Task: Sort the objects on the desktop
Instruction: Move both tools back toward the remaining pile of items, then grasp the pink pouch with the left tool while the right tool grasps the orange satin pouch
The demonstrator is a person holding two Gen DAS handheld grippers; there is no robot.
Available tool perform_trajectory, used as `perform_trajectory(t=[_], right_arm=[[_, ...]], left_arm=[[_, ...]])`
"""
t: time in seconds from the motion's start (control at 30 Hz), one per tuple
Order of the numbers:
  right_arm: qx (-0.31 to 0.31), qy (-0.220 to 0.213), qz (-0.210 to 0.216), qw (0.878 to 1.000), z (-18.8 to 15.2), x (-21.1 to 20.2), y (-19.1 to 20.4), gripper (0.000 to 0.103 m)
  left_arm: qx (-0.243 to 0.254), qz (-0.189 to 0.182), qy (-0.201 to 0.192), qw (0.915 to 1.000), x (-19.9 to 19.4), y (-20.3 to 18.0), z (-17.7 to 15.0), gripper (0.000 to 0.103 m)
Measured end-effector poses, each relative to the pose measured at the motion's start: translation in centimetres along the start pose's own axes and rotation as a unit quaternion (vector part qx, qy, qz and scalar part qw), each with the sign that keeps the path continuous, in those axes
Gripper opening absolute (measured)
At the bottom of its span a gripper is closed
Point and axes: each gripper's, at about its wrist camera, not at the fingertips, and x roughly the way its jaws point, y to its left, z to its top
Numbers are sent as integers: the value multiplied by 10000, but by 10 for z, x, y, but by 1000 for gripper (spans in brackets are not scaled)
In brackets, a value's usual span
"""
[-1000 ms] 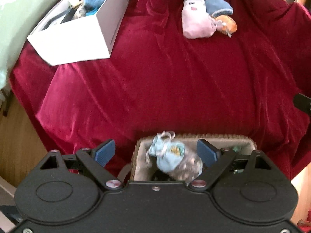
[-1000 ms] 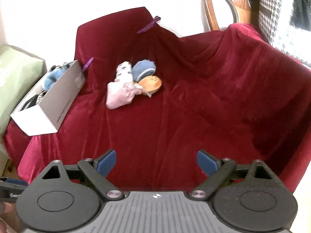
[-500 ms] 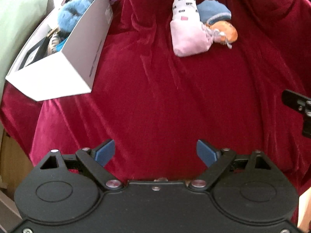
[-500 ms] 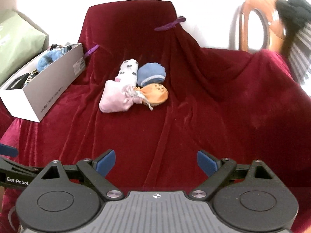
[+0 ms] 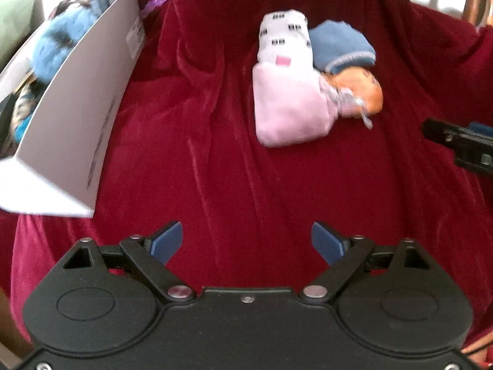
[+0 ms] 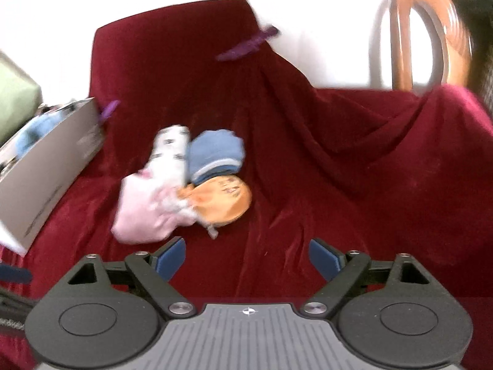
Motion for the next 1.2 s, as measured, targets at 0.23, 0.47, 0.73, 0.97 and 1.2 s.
perform_trajectory(t=[0.23, 0.47, 0.73, 0.97, 1.2], right_arm=[[59, 212, 20, 9998, 33, 71, 2, 83], [-195, 465, 136, 9986, 46, 117, 26, 83], [197, 805, 200, 9964, 44, 124, 15, 97], [774, 1000, 1136, 9854, 36, 127, -11, 56], [734, 737, 990, 9896, 37, 102, -13, 51]], left_arm=[[-64, -297, -249, 9992, 29, -5, 50, 88], [360, -204, -365, 9985, 46, -17, 70, 88], [542, -241, -251, 9979, 64, -23, 81, 98], [964, -250, -220, 9948, 83, -49, 84, 90], [1026, -719, -517, 9908, 54, -50, 74, 61]])
